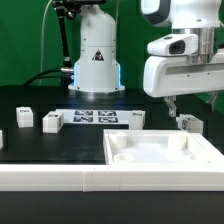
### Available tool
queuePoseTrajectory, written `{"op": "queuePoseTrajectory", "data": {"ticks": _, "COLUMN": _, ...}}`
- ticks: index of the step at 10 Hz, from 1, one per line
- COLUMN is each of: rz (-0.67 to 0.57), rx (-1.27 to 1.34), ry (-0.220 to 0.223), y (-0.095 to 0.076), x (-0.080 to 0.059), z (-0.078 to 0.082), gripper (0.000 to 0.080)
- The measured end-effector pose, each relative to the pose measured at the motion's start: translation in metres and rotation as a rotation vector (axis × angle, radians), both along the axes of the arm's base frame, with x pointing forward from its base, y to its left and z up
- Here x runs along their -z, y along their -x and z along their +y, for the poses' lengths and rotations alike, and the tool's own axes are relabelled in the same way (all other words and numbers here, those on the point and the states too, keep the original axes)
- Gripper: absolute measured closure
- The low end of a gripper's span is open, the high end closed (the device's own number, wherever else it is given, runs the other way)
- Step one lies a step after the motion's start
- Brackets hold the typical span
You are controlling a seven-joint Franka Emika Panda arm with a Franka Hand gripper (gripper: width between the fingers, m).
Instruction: Assemble one leg
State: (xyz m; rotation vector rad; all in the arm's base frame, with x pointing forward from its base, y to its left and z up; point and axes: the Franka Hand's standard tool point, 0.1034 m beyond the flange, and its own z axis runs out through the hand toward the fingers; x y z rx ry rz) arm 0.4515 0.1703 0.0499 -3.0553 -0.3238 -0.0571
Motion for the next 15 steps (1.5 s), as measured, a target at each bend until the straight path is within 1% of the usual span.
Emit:
{"op": "queuePoseTrajectory", "data": {"ticks": 1, "rz": 0.006, "rx": 0.056, "ry": -0.006, "y": 0.000, "x": 0.000, "z": 0.001, "gripper": 0.0150}}
{"op": "queuePoseTrajectory", "data": {"ticks": 5, "rz": 0.051, "rx": 0.038, "ry": 0.011, "y": 0.006, "x": 0.002, "z": 0.000, "gripper": 0.0150}}
{"op": "queuePoseTrajectory", "data": {"ticks": 6, "rz": 0.139, "rx": 0.026, "ry": 0.043, "y": 0.010, "x": 0.003, "z": -0.002, "gripper": 0.0150}}
{"op": "queuePoseTrajectory", "data": {"ticks": 7, "rz": 0.173, "rx": 0.022, "ry": 0.052, "y": 0.004, "x": 0.001, "z": 0.002, "gripper": 0.0150}}
{"op": "queuePoseTrajectory", "data": {"ticks": 9, "rz": 0.319, "rx": 0.011, "ry": 0.098, "y": 0.007, "x": 0.001, "z": 0.002, "gripper": 0.0150}}
{"op": "queuePoseTrajectory", "data": {"ticks": 10, "rz": 0.378, "rx": 0.010, "ry": 0.114, "y": 0.005, "x": 0.001, "z": 0.001, "gripper": 0.0150}}
{"op": "queuePoseTrajectory", "data": {"ticks": 13, "rz": 0.593, "rx": -0.007, "ry": 0.172, "y": 0.011, "x": 0.001, "z": -0.003, "gripper": 0.0150}}
{"op": "queuePoseTrajectory", "data": {"ticks": 14, "rz": 0.672, "rx": -0.044, "ry": 0.179, "y": 0.006, "x": -0.002, "z": -0.003, "gripper": 0.0150}}
{"op": "queuePoseTrajectory", "data": {"ticks": 15, "rz": 0.735, "rx": -0.030, "ry": 0.194, "y": 0.005, "x": -0.001, "z": 0.000, "gripper": 0.0150}}
